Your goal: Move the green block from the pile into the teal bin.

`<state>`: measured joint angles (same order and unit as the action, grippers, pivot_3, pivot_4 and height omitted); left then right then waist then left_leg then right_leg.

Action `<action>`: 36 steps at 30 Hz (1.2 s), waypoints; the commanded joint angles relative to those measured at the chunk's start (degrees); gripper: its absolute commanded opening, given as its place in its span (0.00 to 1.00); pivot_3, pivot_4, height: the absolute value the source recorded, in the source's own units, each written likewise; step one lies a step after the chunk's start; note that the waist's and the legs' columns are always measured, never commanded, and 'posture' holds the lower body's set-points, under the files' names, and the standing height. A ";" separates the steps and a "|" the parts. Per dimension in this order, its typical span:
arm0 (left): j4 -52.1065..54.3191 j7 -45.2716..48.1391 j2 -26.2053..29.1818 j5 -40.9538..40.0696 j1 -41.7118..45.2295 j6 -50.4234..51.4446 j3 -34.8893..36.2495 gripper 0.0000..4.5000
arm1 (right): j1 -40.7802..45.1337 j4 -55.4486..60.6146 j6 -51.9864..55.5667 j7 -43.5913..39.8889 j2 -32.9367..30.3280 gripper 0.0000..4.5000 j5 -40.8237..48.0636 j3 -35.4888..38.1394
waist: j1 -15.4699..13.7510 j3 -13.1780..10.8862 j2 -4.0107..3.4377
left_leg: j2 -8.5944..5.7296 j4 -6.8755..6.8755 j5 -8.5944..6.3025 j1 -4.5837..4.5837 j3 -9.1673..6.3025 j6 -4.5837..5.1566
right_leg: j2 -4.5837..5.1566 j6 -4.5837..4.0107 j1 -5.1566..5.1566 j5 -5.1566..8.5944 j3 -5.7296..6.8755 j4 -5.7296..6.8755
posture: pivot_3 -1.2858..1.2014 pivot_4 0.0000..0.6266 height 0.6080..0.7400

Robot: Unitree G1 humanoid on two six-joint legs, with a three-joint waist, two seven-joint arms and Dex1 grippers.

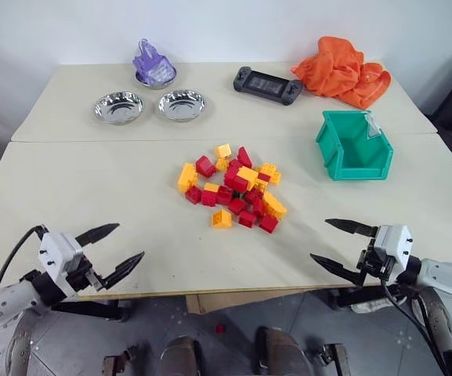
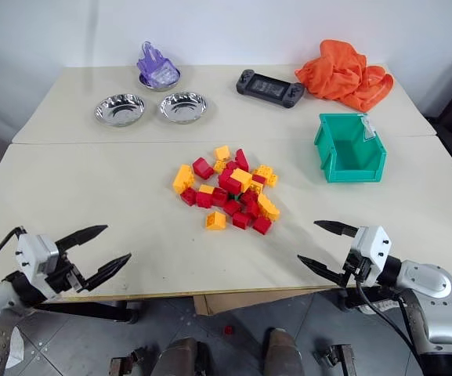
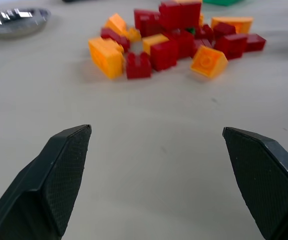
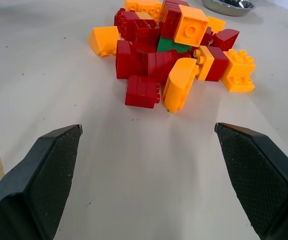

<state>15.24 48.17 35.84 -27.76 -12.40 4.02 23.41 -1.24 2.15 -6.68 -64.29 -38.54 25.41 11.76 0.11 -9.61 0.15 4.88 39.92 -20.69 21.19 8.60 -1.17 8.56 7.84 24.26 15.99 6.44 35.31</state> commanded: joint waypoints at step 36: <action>-0.99 1.97 -1.05 -0.75 14.62 0.89 -9.49 1.00 | 59.45 -48.27 12.28 31.69 26.17 0.01 -18.94 -19.61 | 2.93 -0.02 -0.02 | 0.02 -0.11 0.02 0.10 0.11 -0.09 | 0.00 -0.10 0.28 0.06 0.05 0.27 | 0.52 0.24 1.00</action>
<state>13.88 50.59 34.77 -27.63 1.80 4.85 12.71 57.07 -43.49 7.97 -33.20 -11.30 7.51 -9.73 3.04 -9.63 0.13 4.89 39.81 -20.67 21.30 8.71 -1.26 8.56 7.74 24.54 16.05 6.49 35.59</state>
